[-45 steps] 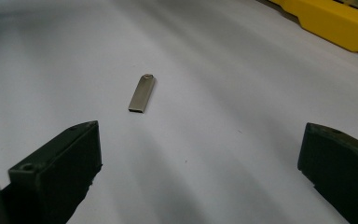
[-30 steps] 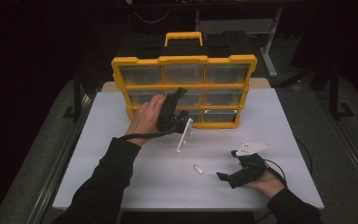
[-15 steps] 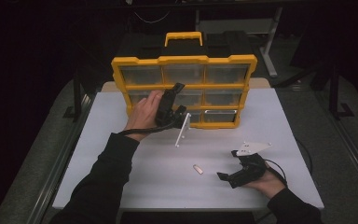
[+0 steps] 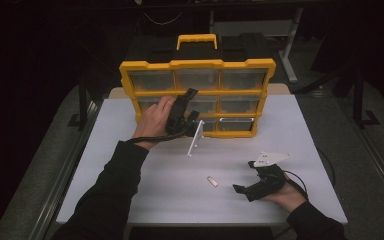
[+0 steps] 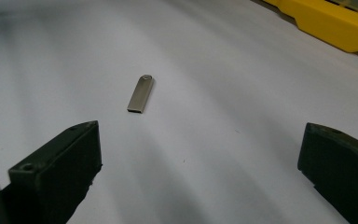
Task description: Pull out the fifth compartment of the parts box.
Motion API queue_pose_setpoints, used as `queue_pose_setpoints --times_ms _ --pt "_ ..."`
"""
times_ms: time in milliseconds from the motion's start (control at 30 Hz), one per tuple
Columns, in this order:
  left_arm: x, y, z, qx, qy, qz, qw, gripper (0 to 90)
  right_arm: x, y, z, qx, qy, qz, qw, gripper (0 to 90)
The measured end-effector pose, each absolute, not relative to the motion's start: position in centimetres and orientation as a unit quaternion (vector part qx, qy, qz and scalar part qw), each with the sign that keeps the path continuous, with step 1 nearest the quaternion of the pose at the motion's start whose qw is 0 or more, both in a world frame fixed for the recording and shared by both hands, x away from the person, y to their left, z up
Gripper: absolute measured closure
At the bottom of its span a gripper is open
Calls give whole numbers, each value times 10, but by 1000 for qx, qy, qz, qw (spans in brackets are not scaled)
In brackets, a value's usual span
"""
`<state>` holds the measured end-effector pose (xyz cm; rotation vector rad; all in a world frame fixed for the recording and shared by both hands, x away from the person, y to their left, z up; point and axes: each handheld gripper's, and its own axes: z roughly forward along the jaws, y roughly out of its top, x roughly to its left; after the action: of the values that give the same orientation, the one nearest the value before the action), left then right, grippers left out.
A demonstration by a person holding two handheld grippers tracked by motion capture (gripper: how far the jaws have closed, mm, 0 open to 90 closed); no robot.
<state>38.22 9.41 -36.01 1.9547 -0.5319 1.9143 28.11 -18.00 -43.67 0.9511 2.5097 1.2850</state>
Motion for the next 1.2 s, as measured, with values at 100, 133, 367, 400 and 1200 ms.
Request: queue_pose_setpoints --times_ms 100,133,367,400,1200 --pt "382 94 -360 690 -187 677 175 114 281 -180 -437 319 840 430 83 0" --pt "382 95 -360 690 -188 676 176 114 281 -180 -437 319 840 430 82 0" --pt "380 95 -359 691 -190 675 175 260 281 -180 -437 319 841 430 83 0" --pt "380 95 -359 691 -190 675 176 281 281 -180 -437 319 840 430 83 0" --pt "377 91 -353 703 -178 667 169 601 281 -179 -437 318 842 429 81 0"
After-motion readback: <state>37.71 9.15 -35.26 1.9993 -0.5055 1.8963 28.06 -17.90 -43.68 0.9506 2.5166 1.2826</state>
